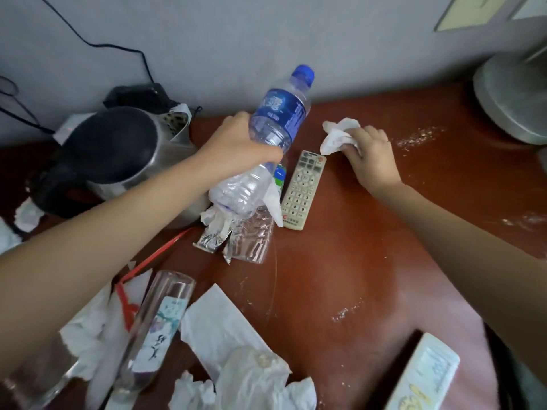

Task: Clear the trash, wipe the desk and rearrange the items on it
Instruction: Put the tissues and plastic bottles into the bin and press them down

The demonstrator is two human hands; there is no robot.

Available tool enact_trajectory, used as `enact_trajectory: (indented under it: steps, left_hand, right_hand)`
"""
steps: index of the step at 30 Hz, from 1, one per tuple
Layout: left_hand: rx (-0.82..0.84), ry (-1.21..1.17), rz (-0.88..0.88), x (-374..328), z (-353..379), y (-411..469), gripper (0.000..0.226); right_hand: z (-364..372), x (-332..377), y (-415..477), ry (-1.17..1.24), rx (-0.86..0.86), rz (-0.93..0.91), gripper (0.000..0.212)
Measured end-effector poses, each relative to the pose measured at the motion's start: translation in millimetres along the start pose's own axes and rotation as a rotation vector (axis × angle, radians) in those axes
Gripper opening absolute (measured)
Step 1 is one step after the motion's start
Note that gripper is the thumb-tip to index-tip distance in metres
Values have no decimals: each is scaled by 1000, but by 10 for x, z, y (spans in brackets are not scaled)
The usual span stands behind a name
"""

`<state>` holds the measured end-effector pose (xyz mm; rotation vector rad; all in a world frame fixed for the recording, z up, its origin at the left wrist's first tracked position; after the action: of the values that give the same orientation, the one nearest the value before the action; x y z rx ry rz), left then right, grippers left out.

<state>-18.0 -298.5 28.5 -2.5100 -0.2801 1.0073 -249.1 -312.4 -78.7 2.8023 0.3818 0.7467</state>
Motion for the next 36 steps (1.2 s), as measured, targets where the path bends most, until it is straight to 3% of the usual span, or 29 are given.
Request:
enact_trajectory:
  steps: [2, 4, 8, 10, 12, 14, 17, 28, 31, 33, 35, 36]
  left_hand:
    - [-25, -43, 18, -78, -119, -136, 21]
    - [-53, -48, 9, -117, -250, -263, 25]
    - [-48, -87, 6, -107, -499, -500, 23]
    - [-47, -100, -9, -64, -573, -576, 23]
    - [-36, -122, -23, -27, -614, -622, 23]
    - [-15, -137, -26, 10, -624, -633, 23]
    - [13, -148, -40, 46, -598, -620, 23]
    - [68, -123, -14, 61, -596, -569, 23]
    - [87, -126, 0, 44, -604, -569, 24]
    - [73, -119, -11, 2, -636, -577, 41]
    - [50, -125, -10, -45, -652, -568, 52]
    - [40, -136, 2, -75, -645, -569, 45]
  right_hand:
    - [-69, 157, -8, 105, -87, -35, 29]
    - [-109, 385, 49, 257, -50, -137, 34]
    - [-68, 905, 319, 483, 302, -420, 84]
    - [33, 1090, 416, 394, 576, -504, 101]
    - [125, 1157, 442, 184, 839, -558, 104]
    - [168, 1156, 432, -39, 935, -619, 101]
    - [192, 1123, 420, -206, 912, -689, 98]
    - [142, 1167, 360, -426, 946, -791, 92]
    - [28, 1150, 274, -425, 855, -779, 79]
    - [-104, 1082, 181, -373, 820, -742, 70]
    - [-263, 997, 73, -297, 810, -695, 72]
    - [-348, 959, 21, -258, 802, -664, 76]
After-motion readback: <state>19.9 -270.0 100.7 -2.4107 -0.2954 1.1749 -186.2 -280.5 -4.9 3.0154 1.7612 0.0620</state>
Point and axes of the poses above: each hand's wrist, its own y-axis towards the middle knuckle, its own z-axis out of the palm, x = y × z, the point moved 2 cm from there along y, towards the middle knuckle, and after that the axes turned 12 degrees about -z, right-handed, at the moved point
